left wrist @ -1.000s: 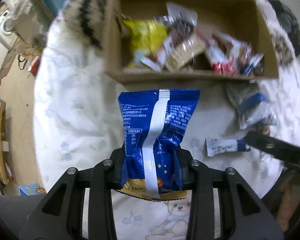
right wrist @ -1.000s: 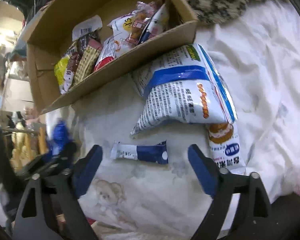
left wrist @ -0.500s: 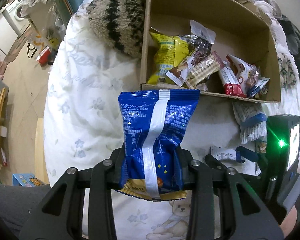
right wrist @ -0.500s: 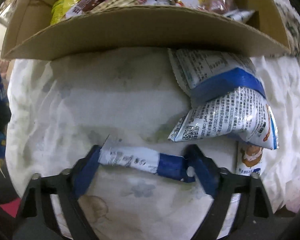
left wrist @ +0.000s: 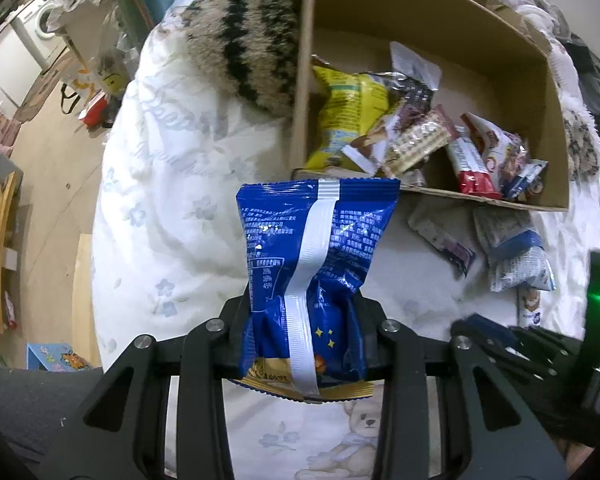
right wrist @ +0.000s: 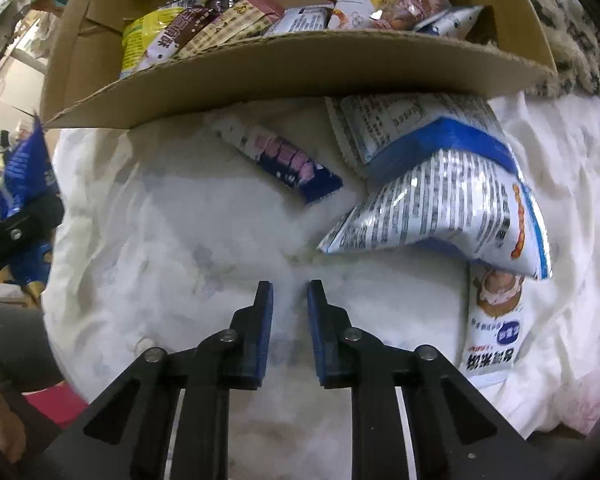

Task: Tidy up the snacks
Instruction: 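Lift the blue bag with the left tool while the right grasps a white stick pack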

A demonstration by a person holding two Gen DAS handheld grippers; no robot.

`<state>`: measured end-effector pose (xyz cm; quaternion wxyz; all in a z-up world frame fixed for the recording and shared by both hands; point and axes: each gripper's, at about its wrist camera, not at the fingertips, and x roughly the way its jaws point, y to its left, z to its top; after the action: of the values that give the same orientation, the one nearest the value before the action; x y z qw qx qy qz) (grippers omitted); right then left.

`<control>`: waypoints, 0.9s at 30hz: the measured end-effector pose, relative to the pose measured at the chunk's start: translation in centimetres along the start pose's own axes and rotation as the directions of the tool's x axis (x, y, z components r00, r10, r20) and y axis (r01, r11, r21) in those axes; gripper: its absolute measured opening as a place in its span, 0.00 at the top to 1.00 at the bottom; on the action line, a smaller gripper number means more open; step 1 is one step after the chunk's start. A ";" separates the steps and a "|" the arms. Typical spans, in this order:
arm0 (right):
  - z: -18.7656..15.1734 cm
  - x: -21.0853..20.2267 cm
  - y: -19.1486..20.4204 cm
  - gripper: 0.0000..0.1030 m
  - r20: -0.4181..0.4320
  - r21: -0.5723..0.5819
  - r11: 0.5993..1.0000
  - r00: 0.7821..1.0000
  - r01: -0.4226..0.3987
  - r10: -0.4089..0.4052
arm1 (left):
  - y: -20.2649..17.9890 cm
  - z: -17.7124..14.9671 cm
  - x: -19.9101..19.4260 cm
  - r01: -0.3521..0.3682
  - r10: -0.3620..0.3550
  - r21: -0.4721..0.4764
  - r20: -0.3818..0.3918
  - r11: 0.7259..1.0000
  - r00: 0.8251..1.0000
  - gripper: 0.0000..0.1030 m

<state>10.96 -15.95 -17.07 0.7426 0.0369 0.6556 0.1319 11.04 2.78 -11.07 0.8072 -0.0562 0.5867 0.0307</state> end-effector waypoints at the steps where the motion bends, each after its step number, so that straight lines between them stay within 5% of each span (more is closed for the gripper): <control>1: -0.4 -0.3 -0.4 0.82 -0.002 0.004 1.000 1.000 -0.018 0.018 | 0.3 0.0 -0.1 0.000 0.000 -0.010 0.000 1.000 1.000 0.68; 7: -1.4 -3.4 -1.7 0.78 0.054 0.056 0.987 0.987 -0.153 0.150 | 1.0 0.0 -0.9 0.027 -0.027 -0.051 0.014 0.998 1.000 0.68; 10: -1.0 -5.0 -2.6 0.75 0.097 0.044 0.988 0.985 -0.147 0.142 | 0.8 0.1 -1.1 0.026 -0.025 -0.041 0.021 0.999 0.999 0.68; 13: 0.6 -5.0 -1.9 0.61 0.137 0.015 0.989 0.980 -0.150 0.146 | 1.1 0.3 -1.4 0.027 -0.025 -0.059 0.034 0.998 0.999 0.68; 14: 1.6 -5.2 -1.5 0.43 0.146 -0.003 0.989 0.979 -0.145 0.144 | 1.3 0.4 -1.5 0.023 -0.020 -0.062 0.039 0.998 0.999 0.68; 16: 2.4 -5.5 0.7 0.31 0.179 -0.057 0.994 0.978 -0.095 0.103 | 1.5 0.5 -1.5 0.017 -0.015 -0.068 0.042 0.998 0.999 0.68; 20: 4.4 -3.1 2.9 0.32 0.217 -0.206 0.974 0.975 0.098 -0.052 | 2.2 0.7 -0.9 0.012 -0.010 -0.088 0.027 0.996 1.000 0.68; 25: 5.4 0.5 2.6 0.43 0.154 -0.236 0.959 0.980 0.158 -0.124 | 1.9 0.8 -0.3 0.005 -0.003 -0.084 0.014 0.996 1.000 0.68; 26: 5.5 1.0 2.4 0.52 0.139 -0.240 0.957 0.981 0.166 -0.135 | 1.7 0.8 -0.2 0.001 0.000 -0.080 0.016 0.997 1.000 0.68; 27: 5.5 1.3 2.4 0.72 0.128 -0.249 0.955 0.983 0.160 -0.132 | 1.6 0.9 -0.2 -0.001 0.003 -0.077 0.017 0.997 1.000 0.68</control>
<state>16.17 -12.67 -17.03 0.7837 -0.1016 0.5918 0.1588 11.62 4.43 -10.70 0.8095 -0.0864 0.5782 0.0546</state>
